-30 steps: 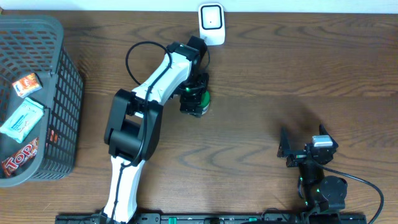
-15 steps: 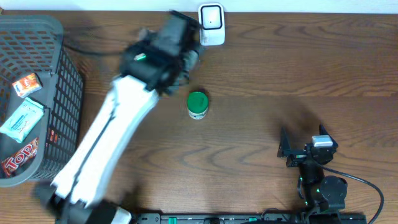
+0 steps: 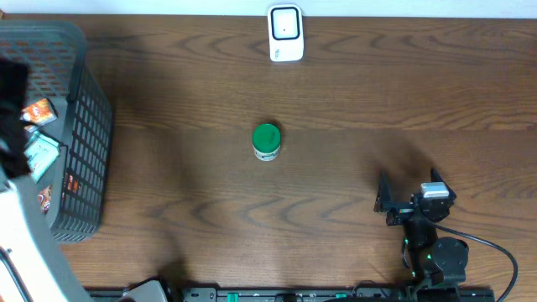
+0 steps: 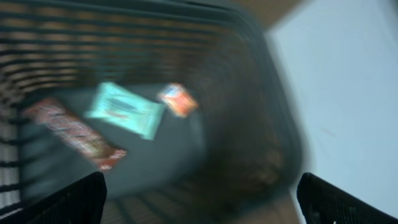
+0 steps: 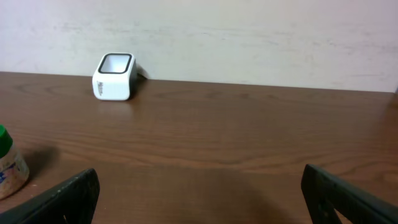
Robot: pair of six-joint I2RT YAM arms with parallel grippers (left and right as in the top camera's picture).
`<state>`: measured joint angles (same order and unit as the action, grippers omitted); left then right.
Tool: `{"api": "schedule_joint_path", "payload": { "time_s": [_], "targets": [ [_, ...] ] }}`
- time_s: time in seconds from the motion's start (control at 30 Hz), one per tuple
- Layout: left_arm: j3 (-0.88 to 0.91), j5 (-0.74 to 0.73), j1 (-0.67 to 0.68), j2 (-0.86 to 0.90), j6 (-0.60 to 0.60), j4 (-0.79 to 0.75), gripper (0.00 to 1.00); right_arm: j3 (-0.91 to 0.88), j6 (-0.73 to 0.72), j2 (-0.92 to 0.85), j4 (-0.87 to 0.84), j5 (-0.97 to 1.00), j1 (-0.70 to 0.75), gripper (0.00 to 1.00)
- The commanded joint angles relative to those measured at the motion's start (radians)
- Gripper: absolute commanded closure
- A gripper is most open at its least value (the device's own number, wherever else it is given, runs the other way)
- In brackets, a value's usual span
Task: Scan the item barcode
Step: 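Return the left gripper to the basket and grasp the teal tissue pack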
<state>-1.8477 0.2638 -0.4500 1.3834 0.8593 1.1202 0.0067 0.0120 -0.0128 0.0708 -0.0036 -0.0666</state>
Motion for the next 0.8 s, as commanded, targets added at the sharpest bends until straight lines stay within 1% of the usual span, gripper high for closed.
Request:
{"api": "schedule_joint_path", "payload": {
  "time_s": [0.0,0.07,0.17,0.4,0.6,0.77],
  "targets": [
    [0.019,-0.099,-0.117,0.074,-0.027,0.012,0.02,-0.001,0.004,0.001,0.004,0.006,0.007,0.01],
    [0.044,-0.09,-0.163,0.123,-0.037,0.012,0.02,-0.001,0.004,0.001,0.004,0.005,0.007,0.01],
    [0.109,-0.088,-0.196,0.183,-0.036,-0.016,0.02,-0.001,0.004,0.001,0.004,0.005,0.007,0.01],
    [0.346,-0.09,-0.219,0.24,-0.037,-0.248,0.02,-0.001,0.004,0.001,0.004,0.005,0.007,0.01],
    [0.487,-0.095,-0.228,0.261,-0.135,-0.457,0.02,-0.001,0.004,0.001,0.004,0.005,0.007,0.01],
    [0.562,-0.096,-0.266,0.288,-0.148,-0.54,0.02,-0.001,0.004,0.001,0.004,0.005,0.007,0.01]
  ]
}}
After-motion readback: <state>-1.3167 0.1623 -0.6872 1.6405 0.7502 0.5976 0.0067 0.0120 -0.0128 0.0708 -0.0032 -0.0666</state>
